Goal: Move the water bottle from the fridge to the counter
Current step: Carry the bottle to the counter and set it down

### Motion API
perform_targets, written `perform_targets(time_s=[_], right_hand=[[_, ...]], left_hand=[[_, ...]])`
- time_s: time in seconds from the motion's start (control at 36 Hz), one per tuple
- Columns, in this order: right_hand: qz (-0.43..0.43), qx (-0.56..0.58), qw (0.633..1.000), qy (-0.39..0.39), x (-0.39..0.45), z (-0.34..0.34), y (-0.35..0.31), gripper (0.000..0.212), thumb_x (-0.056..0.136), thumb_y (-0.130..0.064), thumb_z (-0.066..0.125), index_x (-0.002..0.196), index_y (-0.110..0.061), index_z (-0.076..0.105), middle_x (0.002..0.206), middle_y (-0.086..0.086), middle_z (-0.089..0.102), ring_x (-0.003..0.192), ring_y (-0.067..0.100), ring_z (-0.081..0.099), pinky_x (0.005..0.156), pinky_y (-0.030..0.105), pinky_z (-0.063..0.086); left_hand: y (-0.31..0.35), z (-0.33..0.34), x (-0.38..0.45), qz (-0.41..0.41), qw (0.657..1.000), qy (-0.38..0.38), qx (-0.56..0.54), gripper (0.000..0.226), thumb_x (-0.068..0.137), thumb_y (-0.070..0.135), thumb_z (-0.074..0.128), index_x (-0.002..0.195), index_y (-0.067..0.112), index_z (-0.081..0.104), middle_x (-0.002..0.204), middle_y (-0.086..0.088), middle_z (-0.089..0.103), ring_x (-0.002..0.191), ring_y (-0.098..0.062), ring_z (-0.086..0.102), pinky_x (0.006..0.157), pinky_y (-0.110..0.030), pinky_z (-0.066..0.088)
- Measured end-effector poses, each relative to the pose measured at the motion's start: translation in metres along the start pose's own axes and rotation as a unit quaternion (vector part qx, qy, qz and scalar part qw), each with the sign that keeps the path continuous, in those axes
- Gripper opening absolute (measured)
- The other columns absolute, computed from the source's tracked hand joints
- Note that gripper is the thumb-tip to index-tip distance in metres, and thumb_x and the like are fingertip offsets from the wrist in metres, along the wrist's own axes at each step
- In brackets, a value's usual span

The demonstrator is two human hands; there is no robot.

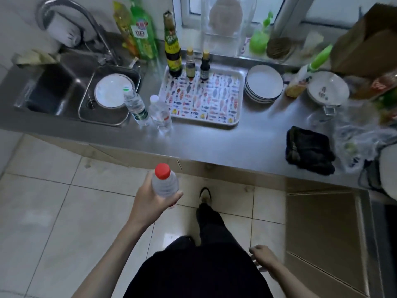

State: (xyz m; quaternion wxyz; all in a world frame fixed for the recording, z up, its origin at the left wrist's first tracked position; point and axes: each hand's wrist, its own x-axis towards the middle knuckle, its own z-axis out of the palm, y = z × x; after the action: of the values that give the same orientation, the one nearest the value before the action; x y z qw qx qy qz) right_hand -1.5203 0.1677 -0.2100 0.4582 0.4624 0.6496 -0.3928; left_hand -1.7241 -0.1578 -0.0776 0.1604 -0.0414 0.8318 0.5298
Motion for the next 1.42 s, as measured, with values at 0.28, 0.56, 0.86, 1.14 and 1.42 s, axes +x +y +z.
perform_targets(time_s=[0.28, 0.56, 0.86, 1.14, 1.42], right_hand=[[-0.151, -0.022, 0.988, 0.020, 0.000, -0.047, -0.235, 0.020, 0.094, -0.020, 0.049, 0.076, -0.015, 0.055, 0.083, 0.009, 0.059, 0.075, 0.024, 0.052, 0.069, 0.035, 0.037], [-0.183, -0.008, 0.980, 0.081, 0.013, -0.057, -0.340, 0.024, 0.094, -0.028, 0.054, 0.084, -0.010, 0.065, 0.090, 0.009, 0.070, 0.077, 0.022, 0.056, 0.073, 0.030, 0.043], [-0.051, 0.068, 0.994, 0.063, -0.002, -0.010, -0.265, 0.024, 0.088, -0.020, 0.049, 0.065, -0.020, 0.042, 0.071, 0.003, 0.047, 0.067, 0.018, 0.042, 0.066, 0.032, 0.031], [0.029, 0.166, 0.983, 0.069, -0.014, 0.023, -0.212, 0.018, 0.087, -0.022, 0.054, 0.079, -0.011, 0.065, 0.082, 0.000, 0.067, 0.075, 0.019, 0.058, 0.070, 0.031, 0.043], [0.018, 0.279, 0.956, 0.091, -0.021, 0.039, -0.210, 0.026, 0.089, -0.029, 0.054, 0.093, -0.009, 0.069, 0.093, 0.010, 0.073, 0.076, 0.020, 0.060, 0.072, 0.033, 0.045]], left_hand=[[0.018, 0.013, 0.121, -0.017, 0.999, 0.029, -0.019, 0.057, 0.068, 0.025, 0.092, 0.114, 0.025, 0.060, 0.102, 0.000, 0.070, 0.098, -0.030, 0.069, 0.086, -0.038, 0.057], [0.011, 0.022, 0.231, 0.033, 0.992, -0.063, 0.102, 0.056, 0.064, 0.039, 0.092, 0.109, 0.031, 0.060, 0.110, 0.009, 0.066, 0.111, -0.022, 0.060, 0.100, -0.045, 0.052], [-0.001, 0.042, 0.280, 0.042, 0.984, -0.107, 0.132, 0.069, 0.065, 0.039, 0.093, 0.121, 0.042, 0.053, 0.114, 0.017, 0.062, 0.103, -0.010, 0.064, 0.085, -0.015, 0.050], [0.000, 0.063, 0.281, -0.014, 0.991, -0.093, 0.092, 0.067, 0.072, 0.041, 0.088, 0.127, 0.040, 0.050, 0.121, 0.017, 0.061, 0.109, -0.008, 0.060, 0.095, -0.027, 0.049], [0.004, 0.050, 0.276, -0.367, 0.859, -0.341, 0.107, 0.041, 0.092, 0.031, 0.071, 0.125, 0.007, 0.068, 0.112, -0.008, 0.074, 0.104, -0.029, 0.068, 0.087, -0.035, 0.049]])
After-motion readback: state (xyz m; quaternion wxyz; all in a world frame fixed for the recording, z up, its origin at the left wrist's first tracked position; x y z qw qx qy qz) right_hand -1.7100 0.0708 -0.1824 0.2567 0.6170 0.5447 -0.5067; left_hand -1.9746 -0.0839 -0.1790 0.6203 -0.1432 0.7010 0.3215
